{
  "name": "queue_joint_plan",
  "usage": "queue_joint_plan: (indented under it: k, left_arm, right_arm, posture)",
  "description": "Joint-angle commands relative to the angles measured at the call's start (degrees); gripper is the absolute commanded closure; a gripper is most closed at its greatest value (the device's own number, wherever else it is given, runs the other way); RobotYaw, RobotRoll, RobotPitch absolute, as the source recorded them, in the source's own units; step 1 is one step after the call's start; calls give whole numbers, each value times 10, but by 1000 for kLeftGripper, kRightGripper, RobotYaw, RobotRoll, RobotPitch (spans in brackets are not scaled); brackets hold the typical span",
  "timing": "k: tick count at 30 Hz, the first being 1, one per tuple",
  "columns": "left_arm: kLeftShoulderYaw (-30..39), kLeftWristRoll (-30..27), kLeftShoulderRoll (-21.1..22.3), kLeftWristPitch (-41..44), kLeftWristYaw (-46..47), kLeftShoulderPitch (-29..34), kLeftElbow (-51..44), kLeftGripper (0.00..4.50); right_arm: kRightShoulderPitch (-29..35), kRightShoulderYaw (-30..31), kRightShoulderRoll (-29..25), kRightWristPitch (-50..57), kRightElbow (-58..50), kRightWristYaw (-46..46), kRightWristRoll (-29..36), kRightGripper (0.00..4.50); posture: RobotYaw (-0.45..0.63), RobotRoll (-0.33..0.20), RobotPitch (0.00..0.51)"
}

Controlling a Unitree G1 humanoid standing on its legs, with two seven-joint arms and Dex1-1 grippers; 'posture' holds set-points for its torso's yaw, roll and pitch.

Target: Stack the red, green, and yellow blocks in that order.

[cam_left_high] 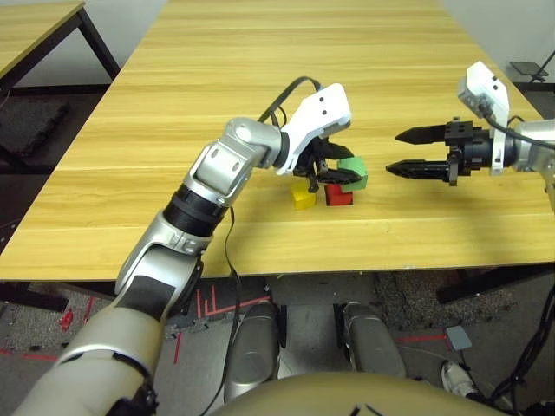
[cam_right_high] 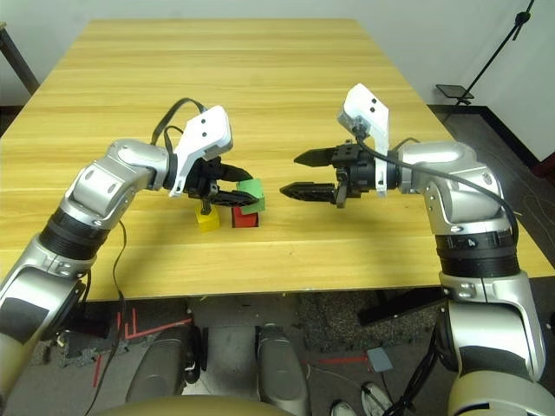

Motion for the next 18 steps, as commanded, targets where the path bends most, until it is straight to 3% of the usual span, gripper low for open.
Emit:
queue_joint_plan:
  k: [1, 18]
  left_arm:
    - [-12, 15, -11, -33, -16, -20, 35, 2539]
    - [-10, 44, -27, -78, -30, -11, 75, 2539]
  right_arm:
    - [13, -7, -3, 8, -19, -10, 17, 0]
    - [21, -10, -21, 5, -19, -23, 35, 0]
  posture:
    - [115, -114, 80]
    - [106, -125, 84]
